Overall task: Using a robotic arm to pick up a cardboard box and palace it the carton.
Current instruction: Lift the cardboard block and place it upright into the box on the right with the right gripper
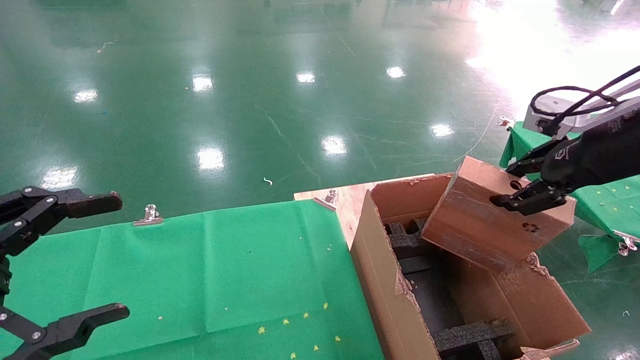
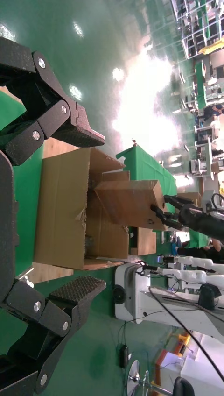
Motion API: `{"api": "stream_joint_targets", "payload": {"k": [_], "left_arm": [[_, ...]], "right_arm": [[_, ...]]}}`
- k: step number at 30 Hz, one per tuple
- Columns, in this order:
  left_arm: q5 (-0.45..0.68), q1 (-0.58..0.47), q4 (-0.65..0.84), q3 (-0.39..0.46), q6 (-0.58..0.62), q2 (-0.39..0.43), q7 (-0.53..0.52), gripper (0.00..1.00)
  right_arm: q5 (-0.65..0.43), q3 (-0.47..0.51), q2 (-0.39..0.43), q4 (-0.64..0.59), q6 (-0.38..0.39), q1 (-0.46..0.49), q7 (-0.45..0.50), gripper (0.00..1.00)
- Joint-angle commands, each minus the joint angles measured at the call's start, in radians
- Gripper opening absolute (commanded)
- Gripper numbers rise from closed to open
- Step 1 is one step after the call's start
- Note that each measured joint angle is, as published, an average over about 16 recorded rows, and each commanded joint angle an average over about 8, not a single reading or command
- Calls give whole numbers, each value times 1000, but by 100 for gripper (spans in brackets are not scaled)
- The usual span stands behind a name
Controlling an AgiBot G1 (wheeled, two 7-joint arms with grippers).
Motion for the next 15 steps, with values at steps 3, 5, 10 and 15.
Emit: {"api": "stream_joint_targets", "payload": {"k": [3, 5, 10, 15], "left_arm": [[0, 0, 0, 0, 0, 0, 0, 100], [0, 0, 0, 0, 0, 0, 0, 100], [0, 0, 0, 0, 0, 0, 0, 100], [0, 0, 0, 0, 0, 0, 0, 100]], "right_arm": [[25, -4, 55, 8, 58, -37, 120, 0], [29, -9, 91, 32, 86, -48, 182, 0], [29, -16, 190, 134, 161, -54, 324, 0], [17, -21, 264, 253, 228, -50, 429, 0]]}}
